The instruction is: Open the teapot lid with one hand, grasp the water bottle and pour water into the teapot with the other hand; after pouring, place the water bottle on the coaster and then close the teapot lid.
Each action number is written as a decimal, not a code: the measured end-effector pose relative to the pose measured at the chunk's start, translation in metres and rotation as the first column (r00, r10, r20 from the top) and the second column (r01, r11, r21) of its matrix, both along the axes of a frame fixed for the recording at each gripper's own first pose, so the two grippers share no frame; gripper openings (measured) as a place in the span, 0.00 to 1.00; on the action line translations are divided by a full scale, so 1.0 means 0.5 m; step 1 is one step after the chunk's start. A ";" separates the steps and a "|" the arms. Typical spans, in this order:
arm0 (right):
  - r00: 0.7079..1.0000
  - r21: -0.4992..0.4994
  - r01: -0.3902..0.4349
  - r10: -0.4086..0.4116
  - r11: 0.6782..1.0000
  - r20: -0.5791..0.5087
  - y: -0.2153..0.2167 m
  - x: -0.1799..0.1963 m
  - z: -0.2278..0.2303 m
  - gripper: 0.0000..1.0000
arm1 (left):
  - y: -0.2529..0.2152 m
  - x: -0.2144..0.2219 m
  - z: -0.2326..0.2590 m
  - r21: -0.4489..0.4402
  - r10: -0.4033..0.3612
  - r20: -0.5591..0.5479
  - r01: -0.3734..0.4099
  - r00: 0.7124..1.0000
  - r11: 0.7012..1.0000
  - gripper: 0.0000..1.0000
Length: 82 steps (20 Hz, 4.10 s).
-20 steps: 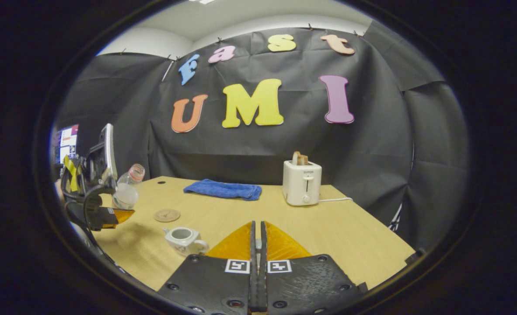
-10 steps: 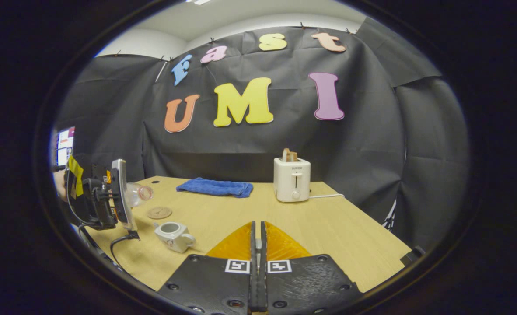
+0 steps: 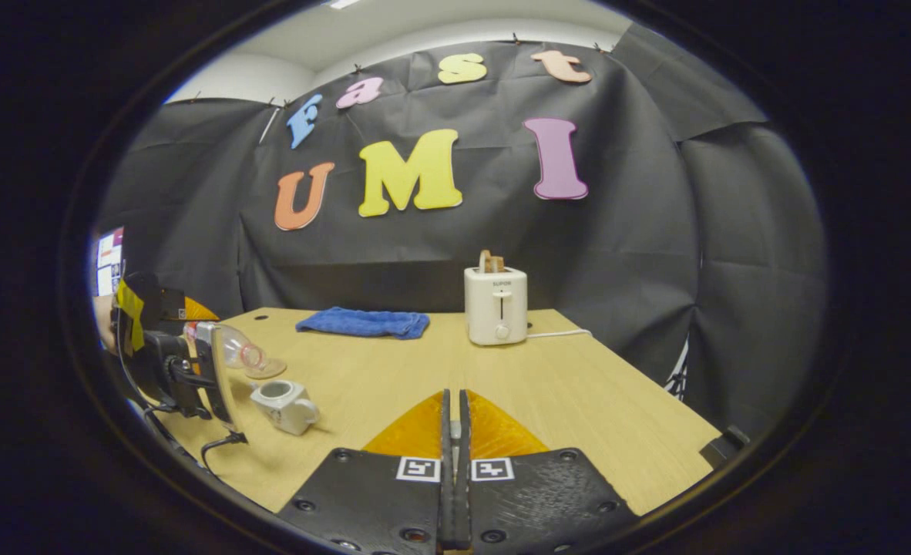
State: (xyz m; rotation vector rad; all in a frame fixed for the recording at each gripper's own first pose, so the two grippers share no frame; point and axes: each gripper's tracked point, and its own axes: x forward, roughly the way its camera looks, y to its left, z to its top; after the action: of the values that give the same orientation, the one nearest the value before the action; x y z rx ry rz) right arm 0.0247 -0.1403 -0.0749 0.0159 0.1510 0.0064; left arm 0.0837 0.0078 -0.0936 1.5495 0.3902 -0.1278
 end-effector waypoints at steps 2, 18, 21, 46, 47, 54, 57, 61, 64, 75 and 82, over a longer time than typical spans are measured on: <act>1.000 0.001 0.006 -0.006 1.000 0.003 -0.009 -0.002 0.001 0.00 | -0.003 -0.006 0.001 0.046 -0.016 0.008 0.015 1.000 0.999 0.75; 1.000 0.009 0.013 -0.013 1.000 0.002 -0.020 -0.005 -0.005 0.00 | 0.001 0.029 0.055 0.285 -0.079 0.034 0.066 0.996 0.956 0.75; 1.000 0.013 0.011 -0.011 1.000 0.001 -0.021 -0.006 -0.008 0.00 | -0.001 0.031 0.061 0.304 -0.084 0.038 0.069 0.996 0.950 0.75; 1.000 0.039 -0.014 0.014 0.999 -0.001 -0.016 -0.006 -0.014 0.00 | -0.026 0.046 0.110 0.451 -0.119 0.050 0.084 0.992 0.889 0.75; 1.000 0.041 -0.015 0.015 0.999 0.000 -0.016 -0.005 -0.012 0.00 | -0.027 0.047 0.112 0.456 -0.122 0.051 0.086 0.991 0.886 0.75; 1.000 0.054 -0.025 0.025 0.998 0.002 -0.013 -0.010 -0.012 0.00 | -0.040 0.046 0.136 0.518 -0.138 0.059 0.088 0.989 0.851 0.75; 1.000 0.052 -0.030 0.030 0.998 0.007 -0.012 -0.012 -0.010 0.00 | -0.045 0.047 0.143 0.534 -0.145 0.063 0.089 0.987 0.841 0.75; 0.999 0.056 -0.032 0.032 0.998 0.008 -0.013 -0.012 -0.010 0.00 | -0.045 0.047 0.146 0.547 -0.142 0.061 0.086 0.988 0.833 0.75; 1.000 0.062 -0.026 0.025 0.998 0.008 -0.017 -0.009 -0.010 0.00 | -0.047 0.047 0.148 0.552 -0.140 0.059 0.085 0.988 0.830 0.75; 1.000 0.059 -0.023 0.023 0.998 0.008 -0.016 -0.015 -0.010 0.00 | -0.049 0.054 0.151 0.539 -0.155 0.072 0.092 0.985 0.837 0.75; 0.999 0.049 -0.023 0.022 0.999 0.026 -0.006 -0.020 0.010 0.00 | -0.007 0.057 0.146 0.288 -0.105 0.150 0.058 0.983 0.956 0.74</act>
State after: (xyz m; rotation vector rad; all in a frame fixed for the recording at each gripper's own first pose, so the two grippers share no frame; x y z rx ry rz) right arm 0.0147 -0.1433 -0.0700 0.0633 0.1252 0.0325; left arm 0.1120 0.0042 -0.0204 1.8450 0.2200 -0.0080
